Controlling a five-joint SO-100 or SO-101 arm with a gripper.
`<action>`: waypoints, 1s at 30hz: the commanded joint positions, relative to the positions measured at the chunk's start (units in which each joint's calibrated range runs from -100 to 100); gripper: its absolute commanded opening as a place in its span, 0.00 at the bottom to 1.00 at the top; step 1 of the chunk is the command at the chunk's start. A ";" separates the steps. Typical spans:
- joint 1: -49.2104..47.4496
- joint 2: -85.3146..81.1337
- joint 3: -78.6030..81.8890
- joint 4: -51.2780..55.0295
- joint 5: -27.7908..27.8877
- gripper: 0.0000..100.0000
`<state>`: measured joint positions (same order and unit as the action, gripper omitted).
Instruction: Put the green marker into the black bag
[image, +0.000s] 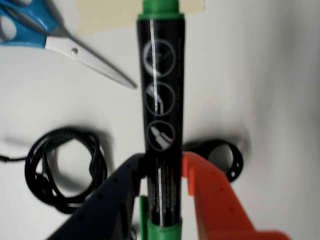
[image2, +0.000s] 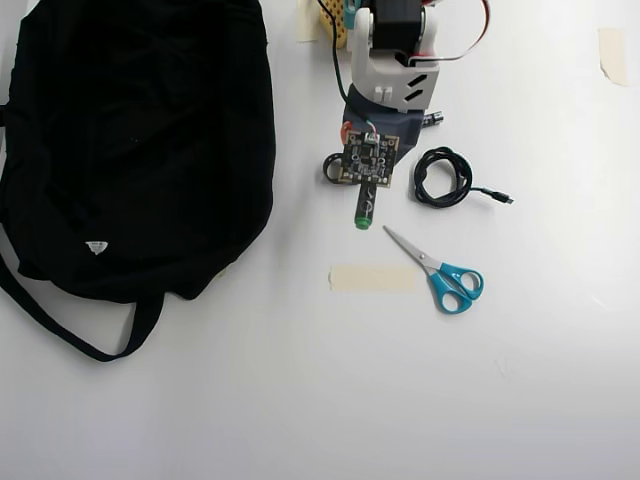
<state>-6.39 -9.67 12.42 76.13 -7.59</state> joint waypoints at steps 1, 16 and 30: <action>0.33 -7.67 3.57 -0.76 0.20 0.02; 14.02 -9.17 3.12 -0.07 0.46 0.02; 35.64 -8.83 3.03 -1.97 -0.06 0.02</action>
<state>23.51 -16.48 16.75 75.96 -7.50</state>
